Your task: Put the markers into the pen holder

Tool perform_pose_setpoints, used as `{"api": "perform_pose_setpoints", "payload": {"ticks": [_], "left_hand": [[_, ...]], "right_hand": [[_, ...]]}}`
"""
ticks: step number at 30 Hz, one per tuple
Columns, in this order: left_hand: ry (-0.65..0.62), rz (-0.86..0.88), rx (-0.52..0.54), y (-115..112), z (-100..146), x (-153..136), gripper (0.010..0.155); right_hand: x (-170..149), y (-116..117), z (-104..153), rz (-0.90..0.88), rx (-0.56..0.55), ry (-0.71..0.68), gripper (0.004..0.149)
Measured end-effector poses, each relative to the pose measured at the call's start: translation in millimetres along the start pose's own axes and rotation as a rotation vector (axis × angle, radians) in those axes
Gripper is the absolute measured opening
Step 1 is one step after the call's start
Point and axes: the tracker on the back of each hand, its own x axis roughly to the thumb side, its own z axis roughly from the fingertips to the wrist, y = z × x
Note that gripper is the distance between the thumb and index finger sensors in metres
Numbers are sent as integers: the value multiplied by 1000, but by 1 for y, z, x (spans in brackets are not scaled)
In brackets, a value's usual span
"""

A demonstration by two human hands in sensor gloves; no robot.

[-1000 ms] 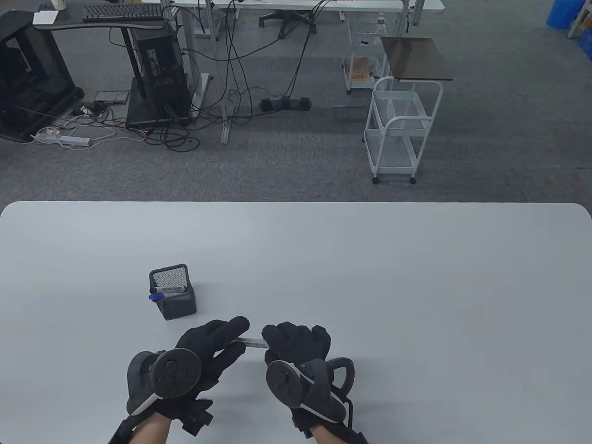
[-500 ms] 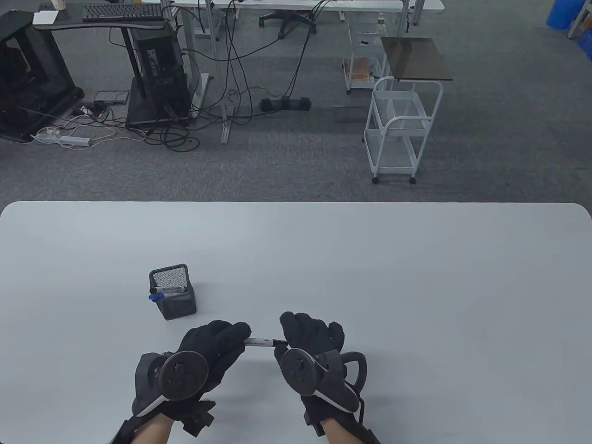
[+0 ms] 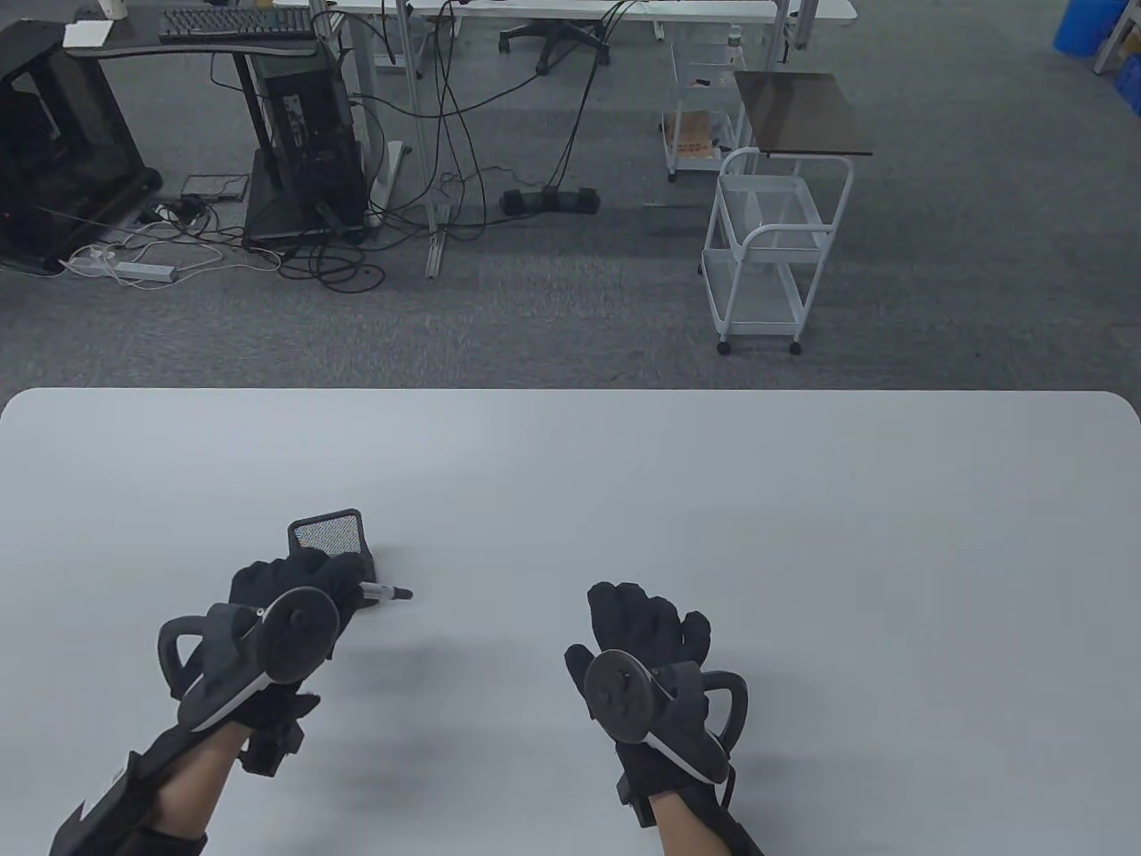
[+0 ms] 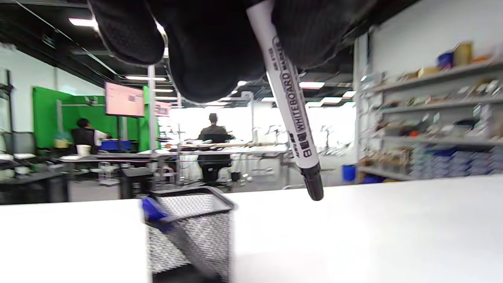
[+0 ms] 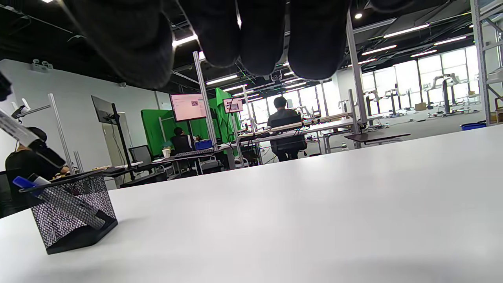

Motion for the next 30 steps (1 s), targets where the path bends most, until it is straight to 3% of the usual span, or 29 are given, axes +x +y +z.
{"api": "perform_pose_setpoints", "payload": {"ticks": [7,14,30], "left_hand": [[60,-243,-60,-2,-43,-8,41],[97,-338,-149,-23,-75,-7,41],[102,-413,-229,-55,-93,-22,40]], "right_hand": [[1,1,0,-4,6,-14,68],[2,1,1,4,12,-20,68],[4,5,-1,17,37,-14,68]]}}
